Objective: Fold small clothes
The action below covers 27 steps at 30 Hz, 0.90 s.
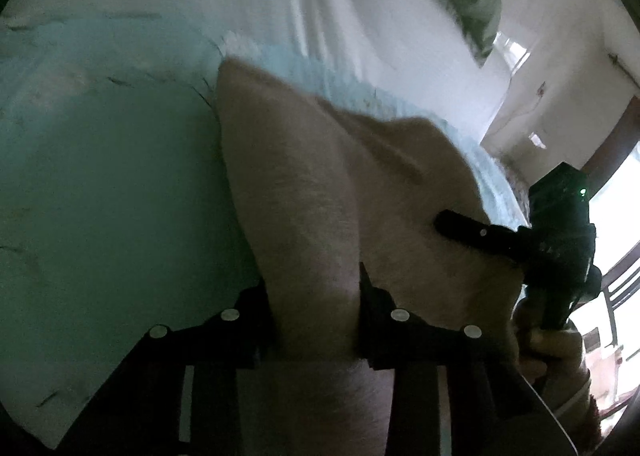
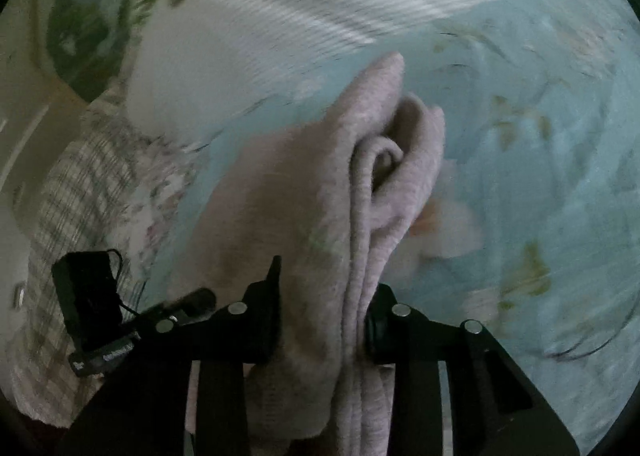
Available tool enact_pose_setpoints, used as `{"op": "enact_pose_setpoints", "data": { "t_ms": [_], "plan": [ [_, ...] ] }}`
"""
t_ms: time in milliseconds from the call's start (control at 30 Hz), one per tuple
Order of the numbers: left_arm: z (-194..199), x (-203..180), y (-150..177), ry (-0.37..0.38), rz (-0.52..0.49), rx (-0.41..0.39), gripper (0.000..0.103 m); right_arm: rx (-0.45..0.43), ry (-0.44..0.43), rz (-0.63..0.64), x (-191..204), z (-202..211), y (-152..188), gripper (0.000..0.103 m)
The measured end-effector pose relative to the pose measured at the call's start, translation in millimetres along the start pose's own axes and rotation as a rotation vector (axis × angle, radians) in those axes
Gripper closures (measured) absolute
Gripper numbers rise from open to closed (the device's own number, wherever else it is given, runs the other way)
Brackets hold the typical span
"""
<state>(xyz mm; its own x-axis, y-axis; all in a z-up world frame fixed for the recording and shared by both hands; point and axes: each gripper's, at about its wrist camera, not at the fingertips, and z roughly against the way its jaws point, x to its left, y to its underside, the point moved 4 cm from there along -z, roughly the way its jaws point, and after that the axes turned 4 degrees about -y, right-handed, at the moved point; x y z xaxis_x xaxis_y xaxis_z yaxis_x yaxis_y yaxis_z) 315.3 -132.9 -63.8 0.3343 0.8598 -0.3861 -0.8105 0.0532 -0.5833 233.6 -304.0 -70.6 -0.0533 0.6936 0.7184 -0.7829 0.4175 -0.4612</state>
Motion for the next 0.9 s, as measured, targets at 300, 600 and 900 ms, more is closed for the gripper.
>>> {"op": "enact_pose_setpoints", "data": {
  "t_ms": [300,600,900],
  "plan": [
    [112,49,27,-0.131,0.002,-0.124,0.068,0.080,-0.142,0.085,81,-62,39,0.069],
    [118,117,74,-0.207,0.113,-0.061,0.068,0.181,-0.102,0.087,84,-109,77,0.067],
    [109,120,86,-0.246,0.074,-0.053,0.062,0.183,-0.084,0.048,67,-112,80,0.059]
  ]
}}
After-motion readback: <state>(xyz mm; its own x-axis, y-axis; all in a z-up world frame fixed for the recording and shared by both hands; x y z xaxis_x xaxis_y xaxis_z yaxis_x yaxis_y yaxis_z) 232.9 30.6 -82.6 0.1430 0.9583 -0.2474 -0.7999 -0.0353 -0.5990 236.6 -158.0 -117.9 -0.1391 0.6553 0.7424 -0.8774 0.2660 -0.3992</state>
